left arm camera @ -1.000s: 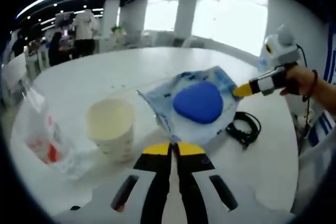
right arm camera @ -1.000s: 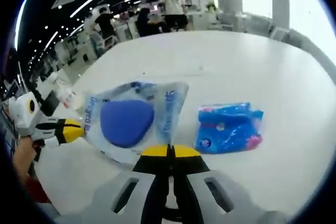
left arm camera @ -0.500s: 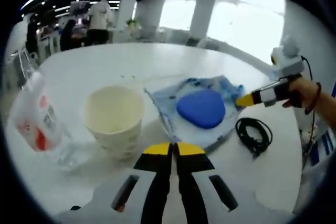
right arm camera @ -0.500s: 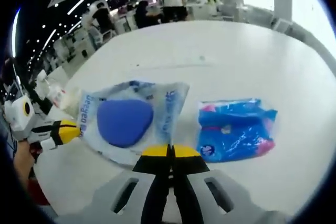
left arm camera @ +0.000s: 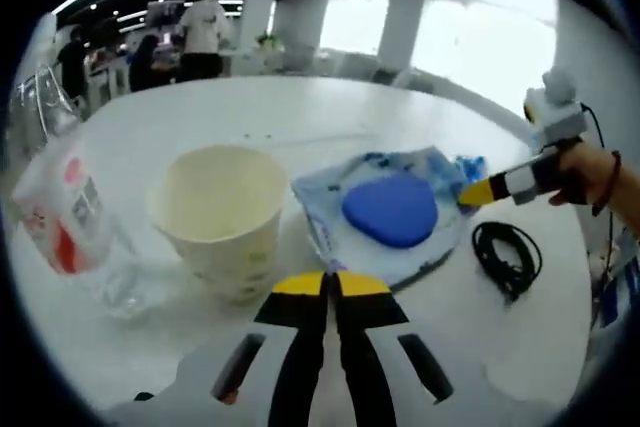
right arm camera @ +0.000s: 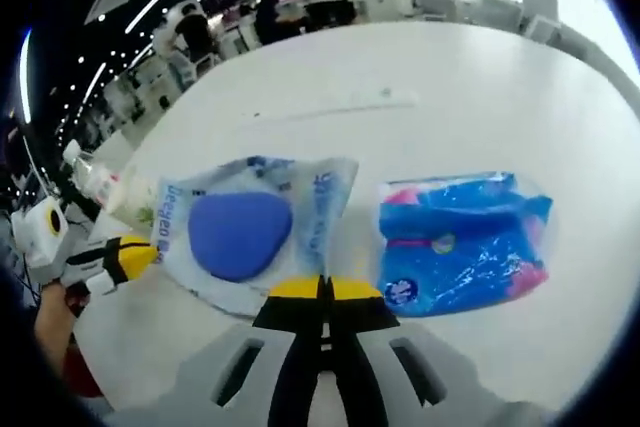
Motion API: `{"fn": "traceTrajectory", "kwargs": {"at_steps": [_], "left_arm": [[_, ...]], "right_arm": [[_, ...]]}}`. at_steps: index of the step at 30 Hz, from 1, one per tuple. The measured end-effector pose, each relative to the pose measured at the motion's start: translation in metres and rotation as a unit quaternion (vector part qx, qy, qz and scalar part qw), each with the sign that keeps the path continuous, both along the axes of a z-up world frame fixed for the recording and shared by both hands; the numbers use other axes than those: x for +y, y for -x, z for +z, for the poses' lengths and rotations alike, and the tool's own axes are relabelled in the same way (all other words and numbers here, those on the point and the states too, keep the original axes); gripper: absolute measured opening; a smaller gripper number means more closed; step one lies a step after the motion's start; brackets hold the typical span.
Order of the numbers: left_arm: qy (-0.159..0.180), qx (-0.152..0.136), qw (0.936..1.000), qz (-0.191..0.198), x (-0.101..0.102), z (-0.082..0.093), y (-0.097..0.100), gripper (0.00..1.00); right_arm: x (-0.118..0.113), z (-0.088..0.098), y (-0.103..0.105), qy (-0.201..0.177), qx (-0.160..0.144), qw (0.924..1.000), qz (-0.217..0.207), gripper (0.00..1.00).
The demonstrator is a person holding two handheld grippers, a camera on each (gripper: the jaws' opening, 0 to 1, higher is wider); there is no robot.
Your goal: Arrange the tabletop items into an orderly group along one side of the table until the central work area is clear of visible clutter.
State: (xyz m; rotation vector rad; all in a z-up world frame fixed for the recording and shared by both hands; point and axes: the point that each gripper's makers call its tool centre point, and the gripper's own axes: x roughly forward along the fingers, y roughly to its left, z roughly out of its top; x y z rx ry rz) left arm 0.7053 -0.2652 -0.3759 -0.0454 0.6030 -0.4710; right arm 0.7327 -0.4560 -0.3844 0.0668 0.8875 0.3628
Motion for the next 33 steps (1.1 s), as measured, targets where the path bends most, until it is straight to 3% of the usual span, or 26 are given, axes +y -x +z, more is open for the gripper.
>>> {"fn": "traceTrajectory", "kwargs": {"at_steps": [6, 12, 26, 30, 33], "left_arm": [[0.012, -0.008, 0.9999, 0.008, 0.0, 0.001, -0.003, 0.0], [0.001, -0.003, 0.9999, 0.01, 0.003, -0.005, -0.002, 0.0], [-0.016, -0.017, 0.9996, 0.016, 0.008, -0.005, -0.004, 0.04], [-0.017, -0.019, 0.9996, 0.013, 0.009, -0.001, 0.0, 0.07], [-0.022, -0.022, 0.9994, 0.014, 0.01, 0.001, 0.001, 0.13]], "right_arm": [[-0.001, -0.004, -0.006, -0.008, 0.002, 1.0, -0.004, 0.01], [0.0, -0.002, -0.009, -0.02, -0.003, 0.9997, -0.011, 0.03], [-0.001, -0.002, -0.009, 0.0, -0.01, 0.9999, -0.014, 0.07], [-0.004, 0.006, -0.008, 0.001, -0.02, 0.9996, -0.018, 0.07], [-0.001, 0.011, -0.006, -0.001, -0.024, 0.9996, -0.016, 0.12]]}}
